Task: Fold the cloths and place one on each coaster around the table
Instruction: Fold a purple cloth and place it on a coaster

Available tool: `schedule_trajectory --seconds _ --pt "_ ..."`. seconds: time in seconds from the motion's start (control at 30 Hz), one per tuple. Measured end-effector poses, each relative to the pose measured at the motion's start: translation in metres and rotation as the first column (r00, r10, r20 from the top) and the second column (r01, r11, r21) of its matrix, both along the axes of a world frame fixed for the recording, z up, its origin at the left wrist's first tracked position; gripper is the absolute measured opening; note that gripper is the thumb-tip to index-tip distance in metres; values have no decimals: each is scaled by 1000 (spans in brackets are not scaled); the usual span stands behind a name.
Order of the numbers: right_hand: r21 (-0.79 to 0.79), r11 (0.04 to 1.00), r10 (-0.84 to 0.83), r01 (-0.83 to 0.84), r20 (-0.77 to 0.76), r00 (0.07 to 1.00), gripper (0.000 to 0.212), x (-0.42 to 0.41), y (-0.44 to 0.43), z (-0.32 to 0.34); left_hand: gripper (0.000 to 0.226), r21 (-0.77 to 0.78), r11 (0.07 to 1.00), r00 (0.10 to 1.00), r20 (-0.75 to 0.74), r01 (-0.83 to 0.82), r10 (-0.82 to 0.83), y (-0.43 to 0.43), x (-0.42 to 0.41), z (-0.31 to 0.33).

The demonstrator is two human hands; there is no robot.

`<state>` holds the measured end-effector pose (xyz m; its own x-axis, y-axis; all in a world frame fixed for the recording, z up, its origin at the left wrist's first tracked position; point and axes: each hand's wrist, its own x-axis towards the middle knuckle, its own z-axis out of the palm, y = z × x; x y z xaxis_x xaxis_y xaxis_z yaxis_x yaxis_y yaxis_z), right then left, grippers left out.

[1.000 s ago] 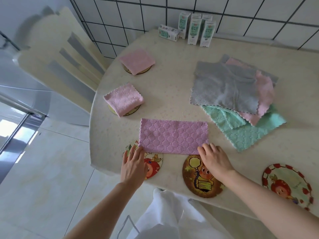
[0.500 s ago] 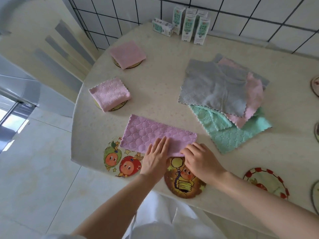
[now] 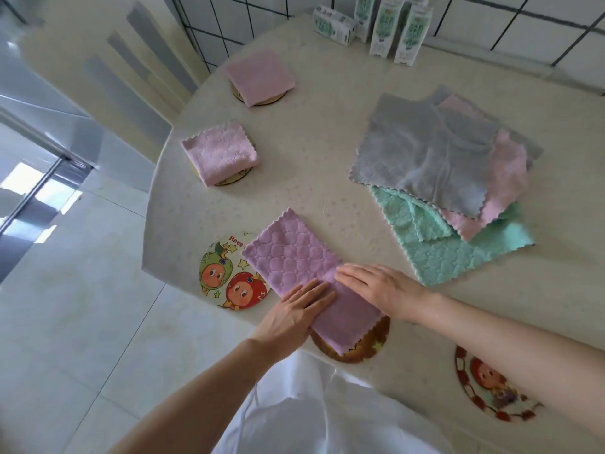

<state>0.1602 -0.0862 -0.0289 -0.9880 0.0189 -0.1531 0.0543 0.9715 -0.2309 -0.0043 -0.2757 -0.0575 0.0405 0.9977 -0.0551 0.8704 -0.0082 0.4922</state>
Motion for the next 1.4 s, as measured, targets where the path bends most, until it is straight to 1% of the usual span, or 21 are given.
schedule_trajectory --seconds 0.1,0.2,0.27,0.33,0.4,0.47,0.5,0.57,0.6,0.63,0.67,0.73,0.77,0.8,0.87,0.97,1.07,1.13,1.23,1.3,1.4 --pt "9 992 123 -123 57 991 74 -14 9 -9 60 33 997 998 10 -64 64 -7 6 3" --pt "6 982 189 -190 86 978 78 -24 22 -15 58 48 989 989 60 -142 139 -13 11 6" --pt "-6 972 234 -235 102 967 77 -29 30 -14 57 2 973 959 170 -232 228 -16 12 10" --pt "-42 963 268 -265 119 956 77 -32 37 -12 54 -102 932 880 309 -347 361 -16 10 13" --pt "-93 957 283 -273 120 951 75 -35 44 -11 48 -220 875 768 420 -431 484 -12 4 17" --pt "-110 957 282 -269 127 951 73 -41 52 -12 38 -327 824 646 511 -464 567 -7 -3 22" --pt "-114 956 287 -272 142 948 71 -45 55 -12 31 -381 791 569 552 -478 610 -4 -7 25" --pt "-169 956 270 -241 178 946 55 -52 57 -9 18 -515 683 356 596 -517 719 1 -17 28" --pt "-224 955 238 -193 200 950 47 -56 55 -5 18 -579 620 245 596 -529 765 3 -22 27" --pt "-292 950 179 -108 228 957 41 -61 52 -2 19 -631 571 142 596 -526 790 4 -27 25" --pt "-358 934 91 12 269 959 35 -68 49 1 21 -670 536 46 602 -513 797 5 -32 23" --pt "-448 858 -95 251 342 935 21 -85 43 6 26 -740 488 -139 605 -463 784 8 -39 21" --pt "-464 823 -176 327 340 924 17 -95 42 6 26 -768 470 -217 596 -435 773 8 -43 19" --pt "-449 814 -236 368 323 916 16 -103 42 3 27 -793 453 -282 581 -407 764 9 -46 17" --pt "-404 814 -288 417 342 894 29 -116 40 -2 32 -831 430 -369 547 -354 752 9 -51 12" --pt "-350 793 -350 499 408 843 36 -125 38 -10 33 -857 416 -427 513 -305 745 11 -55 11" --pt "-356 740 -413 570 428 804 37 -132 36 -10 29 -868 417 -468 497 -270 730 12 -57 14" --pt "-408 673 -460 617 422 781 33 -141 34 -8 29 -870 429 -494 491 -241 717 11 -58 15" --pt "-468 569 -525 676 426 737 20 -156 32 -6 34 -873 439 -498 484 -214 719 11 -61 15" --pt "-448 567 -551 691 418 722 16 -163 29 -8 31 -881 429 -514 467 -201 719 13 -63 18" --pt "-357 608 -580 709 410 704 16 -167 24 -12 33 -898 401 -530 433 -183 729 15 -67 22"
